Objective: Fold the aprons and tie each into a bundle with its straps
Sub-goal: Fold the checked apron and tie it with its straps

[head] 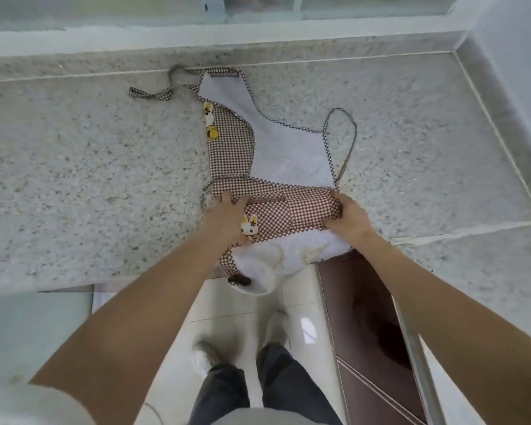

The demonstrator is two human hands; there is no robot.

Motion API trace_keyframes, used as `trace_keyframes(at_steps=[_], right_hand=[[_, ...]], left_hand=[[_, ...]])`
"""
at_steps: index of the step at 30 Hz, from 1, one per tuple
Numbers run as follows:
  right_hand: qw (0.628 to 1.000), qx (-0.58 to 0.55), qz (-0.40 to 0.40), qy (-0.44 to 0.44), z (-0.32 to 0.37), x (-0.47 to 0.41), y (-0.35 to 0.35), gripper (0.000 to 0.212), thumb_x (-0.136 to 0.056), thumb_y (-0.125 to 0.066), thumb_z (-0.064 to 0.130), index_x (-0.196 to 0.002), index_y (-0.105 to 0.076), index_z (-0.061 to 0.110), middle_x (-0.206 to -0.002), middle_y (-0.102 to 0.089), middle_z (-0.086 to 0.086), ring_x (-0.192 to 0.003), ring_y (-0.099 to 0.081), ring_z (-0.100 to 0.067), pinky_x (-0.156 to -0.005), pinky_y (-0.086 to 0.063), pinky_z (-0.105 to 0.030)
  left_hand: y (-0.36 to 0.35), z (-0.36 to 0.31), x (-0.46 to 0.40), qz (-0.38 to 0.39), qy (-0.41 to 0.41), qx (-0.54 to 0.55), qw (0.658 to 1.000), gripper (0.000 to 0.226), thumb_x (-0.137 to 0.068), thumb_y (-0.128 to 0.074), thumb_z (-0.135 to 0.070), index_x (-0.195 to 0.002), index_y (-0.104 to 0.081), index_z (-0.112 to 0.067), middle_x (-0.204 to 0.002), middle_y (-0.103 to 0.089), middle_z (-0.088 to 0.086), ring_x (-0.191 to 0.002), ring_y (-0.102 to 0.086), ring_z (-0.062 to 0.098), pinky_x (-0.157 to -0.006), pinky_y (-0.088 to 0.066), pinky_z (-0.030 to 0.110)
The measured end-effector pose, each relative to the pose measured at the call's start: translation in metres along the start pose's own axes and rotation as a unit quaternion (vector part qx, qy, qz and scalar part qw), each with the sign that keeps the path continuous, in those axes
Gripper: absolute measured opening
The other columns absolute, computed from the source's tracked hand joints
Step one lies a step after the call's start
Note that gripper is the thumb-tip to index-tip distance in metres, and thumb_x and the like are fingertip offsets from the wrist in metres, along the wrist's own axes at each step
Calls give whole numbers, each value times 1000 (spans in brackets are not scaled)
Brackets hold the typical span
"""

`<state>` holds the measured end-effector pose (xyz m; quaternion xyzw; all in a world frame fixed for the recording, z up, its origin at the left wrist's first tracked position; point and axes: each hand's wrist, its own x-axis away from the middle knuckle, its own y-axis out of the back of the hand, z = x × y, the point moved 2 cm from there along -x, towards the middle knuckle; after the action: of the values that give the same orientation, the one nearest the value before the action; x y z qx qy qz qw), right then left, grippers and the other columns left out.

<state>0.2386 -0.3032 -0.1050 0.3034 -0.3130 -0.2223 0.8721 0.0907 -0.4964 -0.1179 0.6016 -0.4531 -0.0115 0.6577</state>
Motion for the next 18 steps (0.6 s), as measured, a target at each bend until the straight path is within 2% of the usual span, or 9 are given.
trace_keyframes(at_steps=[2, 3, 5, 7, 11, 13, 15, 18], right_hand=[[999, 33, 38, 14, -9, -5, -6, 68, -76, -62, 0, -140, -38, 7, -131, -50, -9, -123, -47, -26, -102, -34, -20], [997, 50, 51, 9, -15, -9, -8, 76, -73, -60, 0, -144, -32, 10, -135, -46, -10, -127, -43, -28, -108, -33, -30], [994, 83, 71, -20, -20, -10, -10, 87, -74, -55, -5, -150, -17, 15, -145, -30, -10, -135, -30, -32, -114, -26, -41], [989, 111, 95, -33, -21, -7, -9, 90, -78, -52, -8, -151, -7, 17, -151, -15, -11, -137, -20, -33, -116, -21, -42], [984, 131, 124, -7, -29, -3, -3, 105, -74, -67, 0, -150, 0, 28, -151, 0, -14, -139, -11, -32, -115, -24, -38], [979, 168, 119, -1, -37, 2, 1, 103, -75, -68, 3, -150, -4, 30, -147, -2, -17, -136, -14, -33, -113, -28, -38], [979, 189, 77, 4, -46, 8, 6, 92, -78, -65, 5, -150, -12, 30, -139, -14, -18, -129, -24, -34, -109, -33, -39], [986, 166, -6, 12, -54, 12, 10, 67, -83, -57, 5, -144, -31, 17, -125, -34, -21, -113, -42, -36, -96, -41, -36]], left_hand=[[4, -4, 2, 12, 17, -1, 1000, 108, -67, -76, -52, -148, -8, -33, -152, -8, 13, -140, -10, 37, -106, -25, 60], [4, -5, 1, 11, 22, 5, 1000, 106, -68, -73, -56, -148, -8, -34, -153, -7, 12, -141, -8, 36, -106, -22, 62], [5, -5, 0, 0, 31, 20, 999, 97, -73, -66, -61, -148, -12, -34, -154, -7, 11, -141, -7, 36, -107, -19, 63], [3, -8, -2, -9, 43, 25, 999, 94, -74, -67, -59, -147, -14, -34, -154, -8, 11, -141, -7, 37, -106, -19, 64], [-1, -15, 0, 10, 54, -36, 998, 120, -63, -77, -56, -149, 1, -29, -155, 0, 13, -141, -2, 40, -106, -19, 64], [-2, -18, 1, 9, 55, -60, 997, 124, -61, -79, -56, -149, 3, -26, -154, 0, 14, -140, -4, 41, -105, -23, 64], [-2, -20, 0, 4, 54, -72, 996, 125, -60, -79, -56, -149, 2, -23, -154, -2, 16, -139, -8, 41, -103, -25, 63], [-1, -21, -1, -1, 53, -93, 994, 126, -58, -79, -58, -149, -1, -20, -153, -6, 19, -138, -12, 42, -104, -26, 62]])
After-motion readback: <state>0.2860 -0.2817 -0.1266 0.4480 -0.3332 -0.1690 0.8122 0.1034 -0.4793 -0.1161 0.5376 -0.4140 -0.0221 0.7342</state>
